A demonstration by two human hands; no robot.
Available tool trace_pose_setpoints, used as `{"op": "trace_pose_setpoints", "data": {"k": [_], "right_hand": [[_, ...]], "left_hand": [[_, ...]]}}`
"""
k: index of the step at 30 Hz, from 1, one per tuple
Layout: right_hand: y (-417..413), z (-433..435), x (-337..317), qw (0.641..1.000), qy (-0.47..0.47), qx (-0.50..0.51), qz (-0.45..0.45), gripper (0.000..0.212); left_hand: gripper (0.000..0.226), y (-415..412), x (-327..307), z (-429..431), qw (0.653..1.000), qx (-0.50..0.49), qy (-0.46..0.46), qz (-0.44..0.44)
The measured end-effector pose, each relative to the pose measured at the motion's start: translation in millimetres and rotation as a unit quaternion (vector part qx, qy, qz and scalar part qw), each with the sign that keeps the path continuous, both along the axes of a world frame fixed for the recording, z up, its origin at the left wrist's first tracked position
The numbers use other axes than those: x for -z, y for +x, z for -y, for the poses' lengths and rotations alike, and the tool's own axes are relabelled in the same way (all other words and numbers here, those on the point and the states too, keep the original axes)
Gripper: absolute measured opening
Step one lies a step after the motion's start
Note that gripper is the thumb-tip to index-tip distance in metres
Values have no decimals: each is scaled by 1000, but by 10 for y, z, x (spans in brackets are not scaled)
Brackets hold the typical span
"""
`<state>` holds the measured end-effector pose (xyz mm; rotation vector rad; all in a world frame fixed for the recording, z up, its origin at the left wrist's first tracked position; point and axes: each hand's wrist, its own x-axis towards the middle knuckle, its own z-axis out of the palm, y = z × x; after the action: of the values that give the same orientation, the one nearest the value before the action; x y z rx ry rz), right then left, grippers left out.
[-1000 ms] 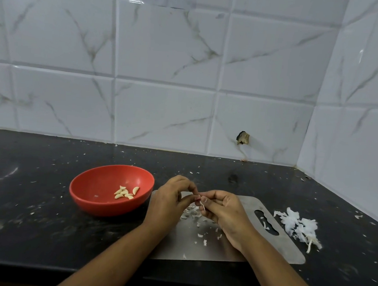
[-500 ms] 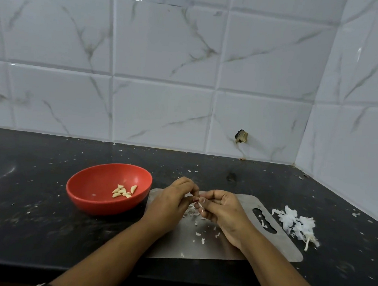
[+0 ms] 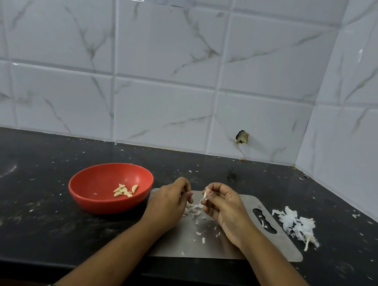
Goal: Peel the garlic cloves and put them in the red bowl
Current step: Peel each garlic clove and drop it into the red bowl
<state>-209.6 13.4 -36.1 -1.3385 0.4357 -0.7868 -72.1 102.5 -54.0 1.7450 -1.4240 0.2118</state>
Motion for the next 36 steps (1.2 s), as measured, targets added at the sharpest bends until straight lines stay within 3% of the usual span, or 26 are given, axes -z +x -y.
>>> {"op": "trace_pose_setpoints", "data": {"k": [7,12,18,21,26,36], "right_hand": [[6,-7,40,997,-65,-4,-35,12],[-3,-12,33,998,-61,2,-34,12],[-10,-5,25,997,-79,7,-8,10],[2,4,38,996,-88,9,-12,9],[21,15,70,995,-97,11,-19,8],[21,-20,93,974,-213,67,-41,15]], "left_hand": [[9,-5,-11,9,998,25,-38,-33],[9,-27,-36,-2,996,52,-46,-60],[10,-72,-80,-1,969,98,-56,-219],[14,-77,-90,-4,964,104,-51,-239],[11,-63,-69,4,976,64,-39,-202],[18,-85,-78,-1,997,7,-26,-75]]}}
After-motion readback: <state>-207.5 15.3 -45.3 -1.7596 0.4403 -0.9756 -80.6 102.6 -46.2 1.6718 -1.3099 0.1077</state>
